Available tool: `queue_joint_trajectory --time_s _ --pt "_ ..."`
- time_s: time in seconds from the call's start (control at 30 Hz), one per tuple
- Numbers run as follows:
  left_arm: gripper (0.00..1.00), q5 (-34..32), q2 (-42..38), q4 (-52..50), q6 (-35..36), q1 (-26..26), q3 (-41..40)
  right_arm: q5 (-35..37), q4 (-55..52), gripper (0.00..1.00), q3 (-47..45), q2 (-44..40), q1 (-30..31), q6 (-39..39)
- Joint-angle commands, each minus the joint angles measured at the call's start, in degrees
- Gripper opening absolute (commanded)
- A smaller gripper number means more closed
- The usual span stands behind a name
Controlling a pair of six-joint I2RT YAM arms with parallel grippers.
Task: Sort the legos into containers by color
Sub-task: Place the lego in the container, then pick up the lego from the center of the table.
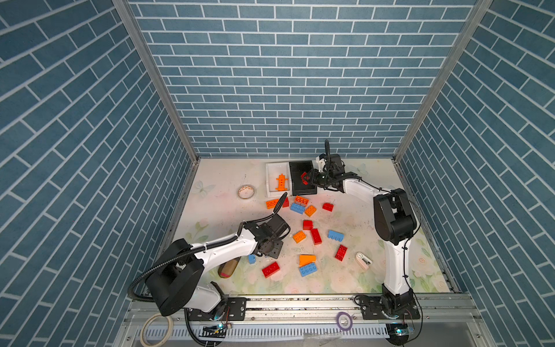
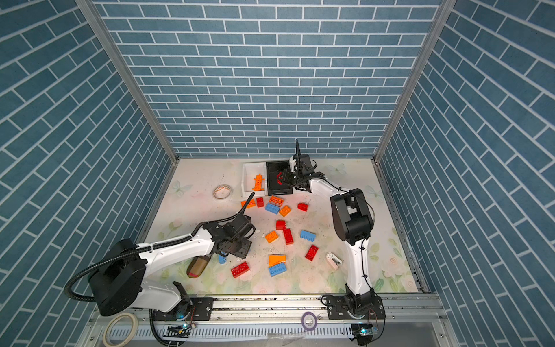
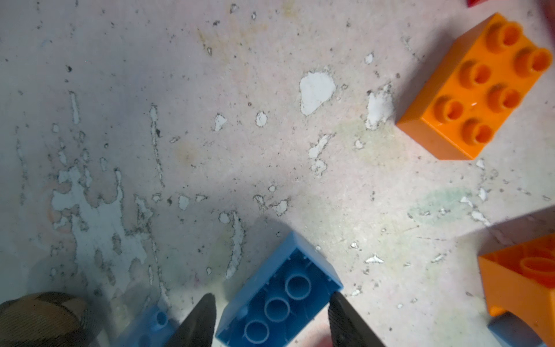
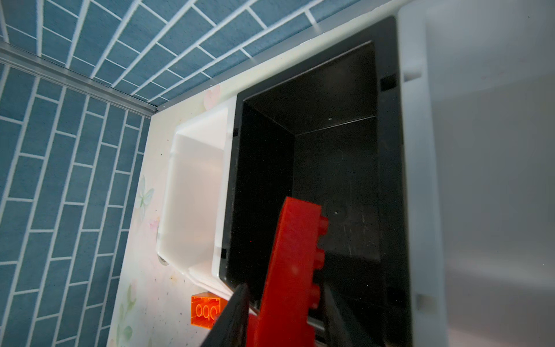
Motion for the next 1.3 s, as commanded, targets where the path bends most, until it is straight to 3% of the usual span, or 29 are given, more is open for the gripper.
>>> queue_joint_trajectory --time_s 0.0,0.53,0.83,1.17,1.27 --pt "0.62 -0.8 0.8 -0.8 0.1 -0.3 0.9 0.4 -0.9 0.49 1.7 1.1 -0.3 1.2" --pt "0.62 3.1 1.6 0.8 -0.6 -0.4 -0.9 -2.8 3.1 0.61 -5.5 -6.7 -0.3 1.6" --pt "0.61 2.4 5.4 3.2 -0.9 -0.3 -0.7 -1.8 4.0 0.76 -13.5 -15.4 -0.2 -0.6" --pt "0.38 2.4 7.4 4.4 -0.3 0.2 0.2 4.4 1.8 0.77 -23.9 -25.5 -0.2 -6.8" --pt "0.35 2.2 7.1 5.2 -0.2 0.4 0.6 6.9 0.5 0.76 -27.4 -28.5 -0.2 -9.5"
